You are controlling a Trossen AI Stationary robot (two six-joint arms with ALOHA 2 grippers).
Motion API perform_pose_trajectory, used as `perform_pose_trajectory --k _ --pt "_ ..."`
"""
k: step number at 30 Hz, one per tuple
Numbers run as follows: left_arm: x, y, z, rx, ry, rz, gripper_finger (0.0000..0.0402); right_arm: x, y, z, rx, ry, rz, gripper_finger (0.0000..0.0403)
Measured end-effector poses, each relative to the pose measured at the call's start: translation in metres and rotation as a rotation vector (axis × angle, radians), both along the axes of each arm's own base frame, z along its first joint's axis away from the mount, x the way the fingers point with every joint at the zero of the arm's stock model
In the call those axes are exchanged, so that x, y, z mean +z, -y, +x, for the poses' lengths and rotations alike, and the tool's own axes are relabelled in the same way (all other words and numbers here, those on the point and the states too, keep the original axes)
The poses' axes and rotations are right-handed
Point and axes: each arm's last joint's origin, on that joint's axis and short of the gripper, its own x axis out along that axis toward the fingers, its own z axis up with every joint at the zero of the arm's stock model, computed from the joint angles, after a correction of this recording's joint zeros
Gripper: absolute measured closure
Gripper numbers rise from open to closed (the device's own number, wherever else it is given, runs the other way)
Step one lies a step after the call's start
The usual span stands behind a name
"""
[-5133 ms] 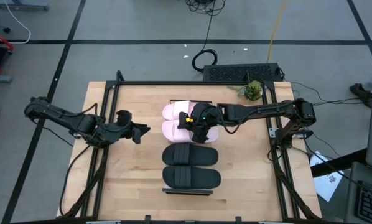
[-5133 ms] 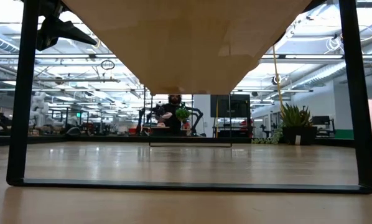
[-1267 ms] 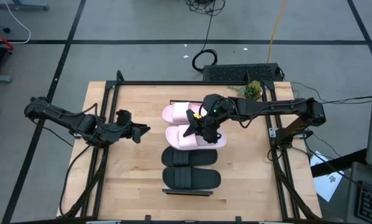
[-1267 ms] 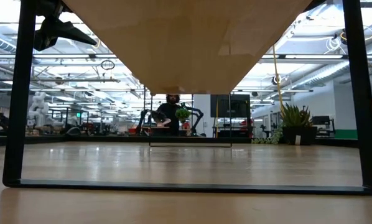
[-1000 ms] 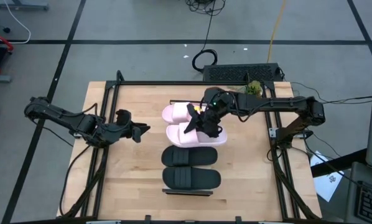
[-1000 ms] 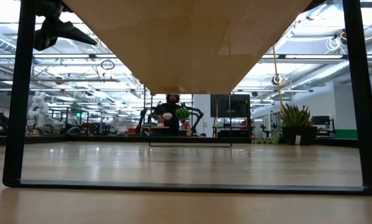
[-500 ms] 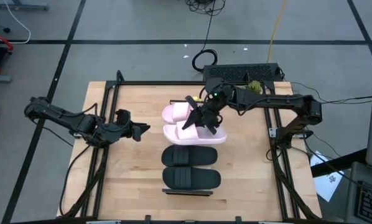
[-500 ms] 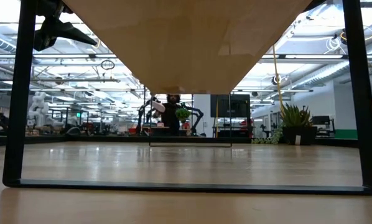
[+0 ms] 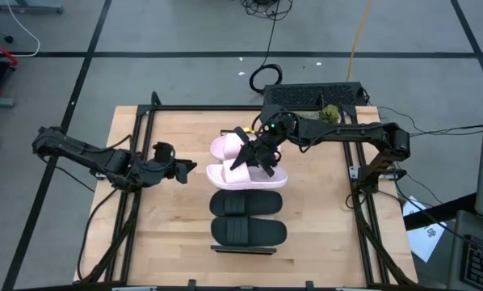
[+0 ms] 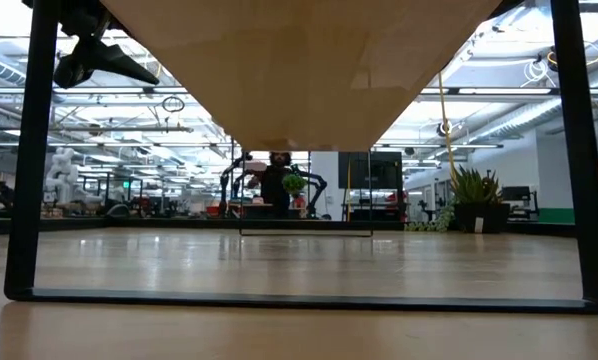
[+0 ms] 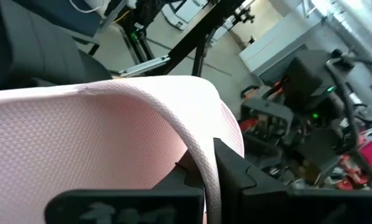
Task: Pick and place slides into the shelf
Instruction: Put the pink slipper on the shelf
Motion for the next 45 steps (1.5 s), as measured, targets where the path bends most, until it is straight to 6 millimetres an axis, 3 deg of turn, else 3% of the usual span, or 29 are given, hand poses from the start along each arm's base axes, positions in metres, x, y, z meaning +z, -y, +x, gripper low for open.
perform_pose_trajectory --k 15,27,32,45 --pt "-0.002 -0.001 -0.001 -0.022 -0.038 0.034 0.0241 -0.011 0.011 0.000 0.009 -0.081 0.053 0.0403" --pt "0.016 -0.014 -0.031 -0.009 0.051 0.050 0.0241 -0.034 0.017 0.012 0.001 -0.127 0.060 0.0403" --pt "0.024 -0.022 -0.044 0.004 0.095 0.083 0.0241 -0.034 0.019 0.013 -0.015 -0.100 0.023 0.0403" --pt "0.026 -0.031 -0.047 0.035 0.081 0.123 0.0241 -0.045 0.029 0.013 -0.068 -0.133 -0.045 0.0401"
